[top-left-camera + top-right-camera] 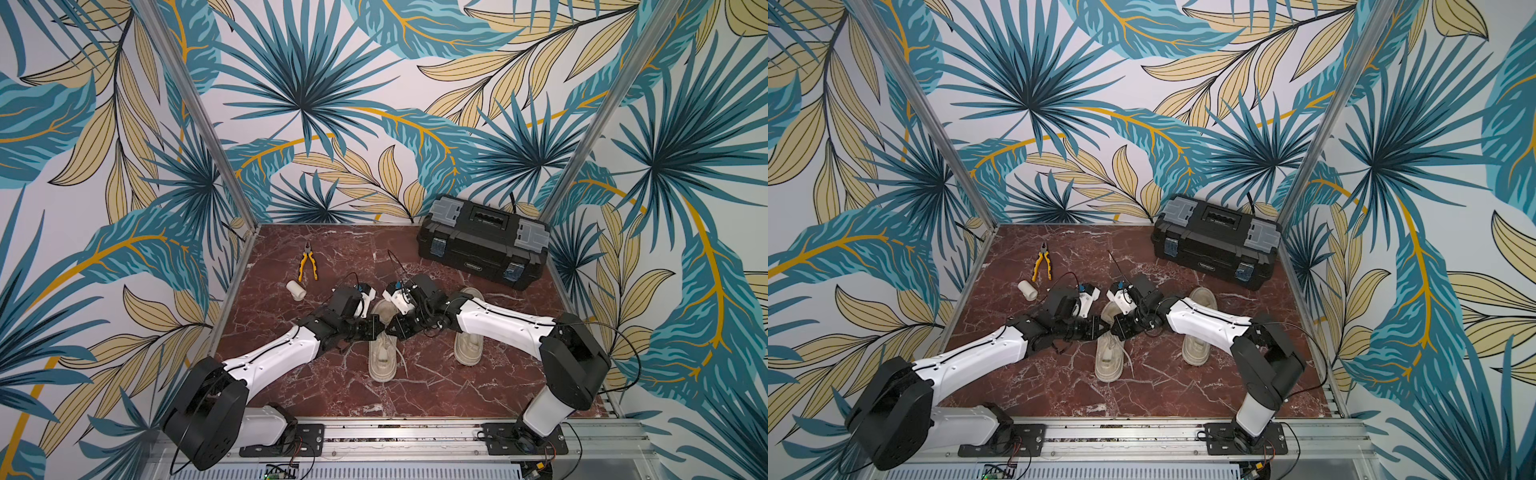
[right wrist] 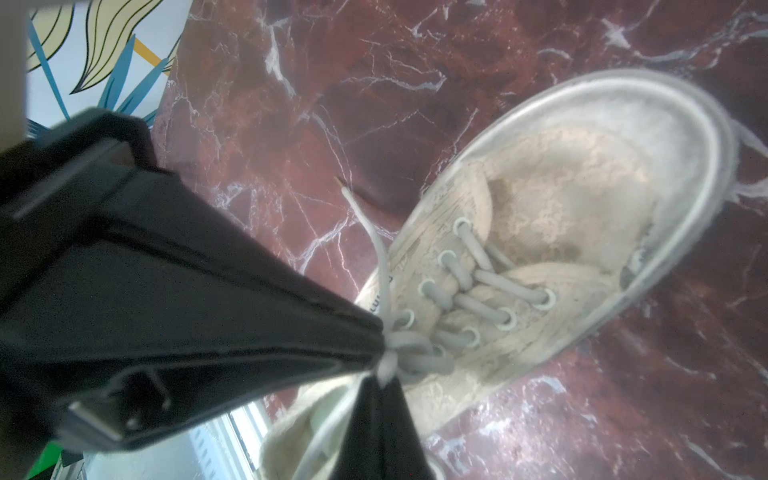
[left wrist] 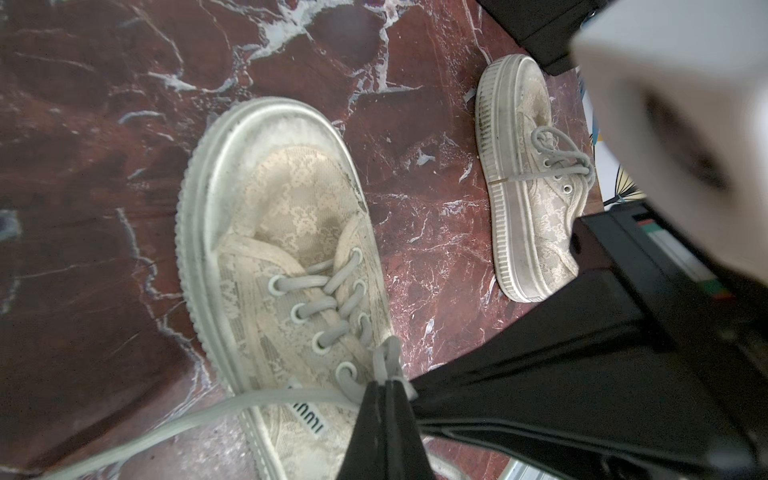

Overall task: Tie the shoes
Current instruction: Cross the shoelace with the shoelace.

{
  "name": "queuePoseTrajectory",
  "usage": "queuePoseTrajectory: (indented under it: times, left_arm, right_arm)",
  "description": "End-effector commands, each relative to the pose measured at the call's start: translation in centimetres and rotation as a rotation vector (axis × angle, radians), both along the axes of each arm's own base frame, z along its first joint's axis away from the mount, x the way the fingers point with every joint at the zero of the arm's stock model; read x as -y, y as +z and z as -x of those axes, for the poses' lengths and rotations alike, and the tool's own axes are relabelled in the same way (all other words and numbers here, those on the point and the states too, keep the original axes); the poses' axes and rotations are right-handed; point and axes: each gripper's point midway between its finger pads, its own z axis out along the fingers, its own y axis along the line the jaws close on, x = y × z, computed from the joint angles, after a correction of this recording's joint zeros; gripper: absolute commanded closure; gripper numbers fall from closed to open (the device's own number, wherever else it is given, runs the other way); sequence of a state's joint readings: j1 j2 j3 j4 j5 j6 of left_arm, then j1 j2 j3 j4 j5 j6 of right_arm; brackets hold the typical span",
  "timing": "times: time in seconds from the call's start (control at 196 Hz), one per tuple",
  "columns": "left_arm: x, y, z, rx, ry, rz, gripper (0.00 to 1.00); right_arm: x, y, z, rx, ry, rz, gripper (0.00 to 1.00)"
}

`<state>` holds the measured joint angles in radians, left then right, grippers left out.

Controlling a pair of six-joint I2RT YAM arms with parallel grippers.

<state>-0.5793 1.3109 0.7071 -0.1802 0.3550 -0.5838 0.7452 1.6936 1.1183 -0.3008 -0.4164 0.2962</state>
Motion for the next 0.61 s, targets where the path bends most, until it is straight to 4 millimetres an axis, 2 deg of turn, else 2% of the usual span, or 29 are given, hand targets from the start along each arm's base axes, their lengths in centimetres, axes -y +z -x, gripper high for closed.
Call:
queuePoseTrajectory:
  times: [0.0, 0.25, 0.505, 0.607]
  left_arm:
    - [-0.3, 0.6, 0.2, 0.022, 0.000, -0.004, 1.00]
    - [0.0, 1.1, 0.4, 0.026, -0.011, 0.021, 1.00]
    - [0.2, 0.1, 0.7, -0.001, -0.009, 0.031, 1.00]
    - [0.4, -0.3, 0.7, -0.013, -0.011, 0.045, 0.92]
  right_arm:
    - [-0.5, -1.1, 0.0, -0.019, 0.003, 0.002, 1.00]
    - [-0.2, -2.4, -0.4, -0.024, -0.021, 0.032, 1.00]
    - [0.0, -1.8, -0.8, 0.000, -0.051, 0.013, 1.00]
    - [-0.6, -1.2, -1.2, 0.019, -0.050, -0.021, 1.00]
